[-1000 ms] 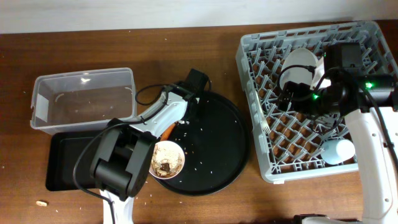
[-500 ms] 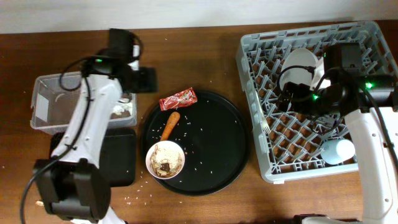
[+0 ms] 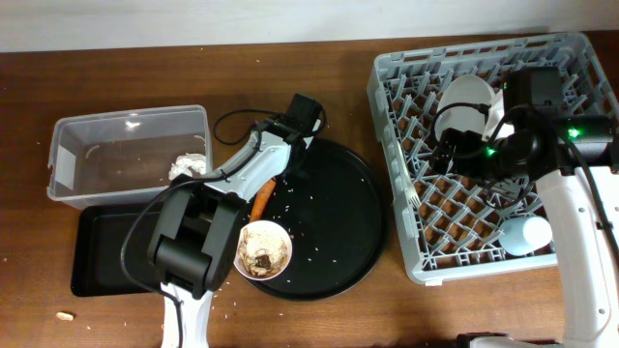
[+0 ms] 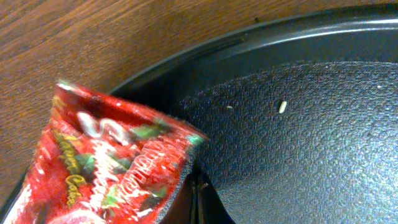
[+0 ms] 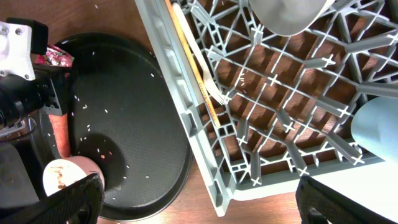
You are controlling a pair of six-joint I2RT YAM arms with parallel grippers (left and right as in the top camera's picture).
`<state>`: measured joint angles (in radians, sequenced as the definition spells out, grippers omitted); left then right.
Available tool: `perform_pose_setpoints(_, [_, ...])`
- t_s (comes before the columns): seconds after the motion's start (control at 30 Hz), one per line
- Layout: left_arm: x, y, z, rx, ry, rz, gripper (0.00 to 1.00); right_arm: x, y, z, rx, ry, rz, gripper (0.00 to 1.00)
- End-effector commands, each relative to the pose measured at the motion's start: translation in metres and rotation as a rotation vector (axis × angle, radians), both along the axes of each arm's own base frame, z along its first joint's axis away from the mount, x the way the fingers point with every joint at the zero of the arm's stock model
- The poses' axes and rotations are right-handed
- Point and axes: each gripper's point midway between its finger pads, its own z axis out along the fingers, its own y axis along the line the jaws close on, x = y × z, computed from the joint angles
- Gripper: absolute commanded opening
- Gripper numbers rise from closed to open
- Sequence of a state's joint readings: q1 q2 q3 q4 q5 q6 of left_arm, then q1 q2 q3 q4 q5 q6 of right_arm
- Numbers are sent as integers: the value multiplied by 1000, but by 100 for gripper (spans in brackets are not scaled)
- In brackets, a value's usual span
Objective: Sort waste into correct bins and load items into the dishwasher rack
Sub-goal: 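Grasp the red snack wrapper with the left gripper and drop it in the clear bin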
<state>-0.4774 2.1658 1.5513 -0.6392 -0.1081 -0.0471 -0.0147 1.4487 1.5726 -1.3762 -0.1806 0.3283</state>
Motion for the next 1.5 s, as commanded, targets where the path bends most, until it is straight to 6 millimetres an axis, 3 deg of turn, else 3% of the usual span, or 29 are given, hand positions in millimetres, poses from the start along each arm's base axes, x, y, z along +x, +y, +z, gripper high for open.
perform_pose_setpoints(0.0, [-8,0,-12,20,51,-18,0,-1,-3,6,-13,-27,0,98])
perform_pose_setpoints(0.07, [-1,-7,24,15,-7,-24,0,-1,-3,6,-13,-26,0,98])
perform_pose_setpoints(0.1, [4,0,35,43,-49,-9,0,-1,-3,6,-13,-27,0,98])
perform_pose_setpoints(0.13, [5,4,33,67,-54,-8,3,-1,-3,6,-13,-27,0,98])
perform_pose_setpoints(0.17, [5,4,30,73,-50,-16,25,-1,-3,6,-13,-27,0,98])
perform_pose_setpoints(0.2, [5,3,29,78,-52,-33,42,-1,-3,6,-13,-27,0,98])
perform_pose_setpoints(0.23, [7,1,30,80,-62,-54,50,-1,-3,6,-13,-27,0,98])
perform_pose_setpoints(0.37, [12,-16,34,144,-149,-95,63,-1,-3,6,-13,-28,0,98])
perform_pose_setpoints(0.43, [13,-10,15,200,-132,-91,60,-1,-3,6,-13,-27,0,98])
perform_pose_setpoints(0.5, [13,-1,3,256,-125,-78,48,-1,-3,6,-13,-27,0,98])
perform_pose_setpoints(0.57, [19,6,7,297,-160,-58,39,-1,-3,6,-13,-27,0,98])
perform_pose_setpoints(0.7, [20,6,5,297,-159,-58,2,-1,-3,6,-13,-26,0,98])
perform_pose_setpoints(0.73, [19,4,6,296,-159,-60,0,-1,-3,6,-13,-26,0,98])
perform_pose_setpoints(0.8, [15,-4,14,289,-169,-75,0,-1,-3,6,-13,-26,0,98])
perform_pose_setpoints(0.87, [10,-10,42,267,-199,-70,0,-1,-3,6,-13,-26,0,98])
perform_pose_setpoints(0.9, [12,3,60,276,-218,-44,3,-1,-3,6,-13,-26,0,98])
perform_pose_setpoints(1.0, [18,42,48,126,-80,26,35,-2,-3,6,-21,-25,24,98])
perform_pose_setpoints(1.1, [26,79,48,-52,0,64,46,-2,-3,6,-21,-27,24,98])
perform_pose_setpoints(1.17, [27,95,47,-97,24,26,46,-2,-3,6,-21,-27,24,98])
perform_pose_setpoints(1.3, [10,80,45,-182,94,-103,45,-2,-3,6,-21,-26,24,98])
perform_pose_setpoints(1.37, [0,71,46,-207,127,-127,36,-2,-3,6,-21,-26,24,98])
perform_pose_setpoints(1.43, [-9,57,58,-192,121,-163,39,-2,-3,6,-21,-27,24,98])
perform_pose_setpoints(1.47, [-16,40,55,-100,110,-212,41,-2,-3,6,-21,-27,24,98])
